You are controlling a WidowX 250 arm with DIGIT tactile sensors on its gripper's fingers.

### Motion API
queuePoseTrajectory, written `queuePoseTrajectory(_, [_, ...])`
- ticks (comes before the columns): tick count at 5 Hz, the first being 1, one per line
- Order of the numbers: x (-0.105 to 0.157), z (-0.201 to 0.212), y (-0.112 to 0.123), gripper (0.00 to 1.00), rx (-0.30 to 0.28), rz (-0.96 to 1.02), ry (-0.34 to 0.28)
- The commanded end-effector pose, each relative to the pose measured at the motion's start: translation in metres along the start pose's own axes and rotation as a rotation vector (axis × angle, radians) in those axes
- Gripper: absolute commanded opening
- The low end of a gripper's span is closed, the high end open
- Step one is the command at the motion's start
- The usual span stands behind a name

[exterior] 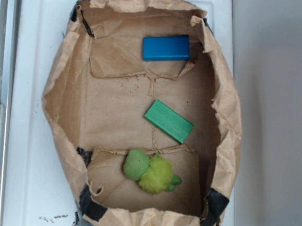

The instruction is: Grab the green animal.

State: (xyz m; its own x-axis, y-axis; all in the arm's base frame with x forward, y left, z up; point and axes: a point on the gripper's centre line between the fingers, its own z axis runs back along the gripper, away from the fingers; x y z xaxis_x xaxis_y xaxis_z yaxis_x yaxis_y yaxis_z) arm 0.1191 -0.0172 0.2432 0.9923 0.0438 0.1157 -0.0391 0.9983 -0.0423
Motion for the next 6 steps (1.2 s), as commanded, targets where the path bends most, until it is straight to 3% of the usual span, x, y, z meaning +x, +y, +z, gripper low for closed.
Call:
queuePoseTrajectory(1, [0.0,0.0,0.0,1.0,0.0,0.0,0.0])
queuePoseTrajectory(2, [0.047,-0.023,-0.007,1.0,-0.013,0.053,-0.032])
queuePoseTrajectory(4, [0.122,-0.055,0.002,1.0,0.054,0.122,-0.069])
queuePoseTrajectory(6, [0.151,-0.1,0.036,1.0,0.119,0.134,-0.058])
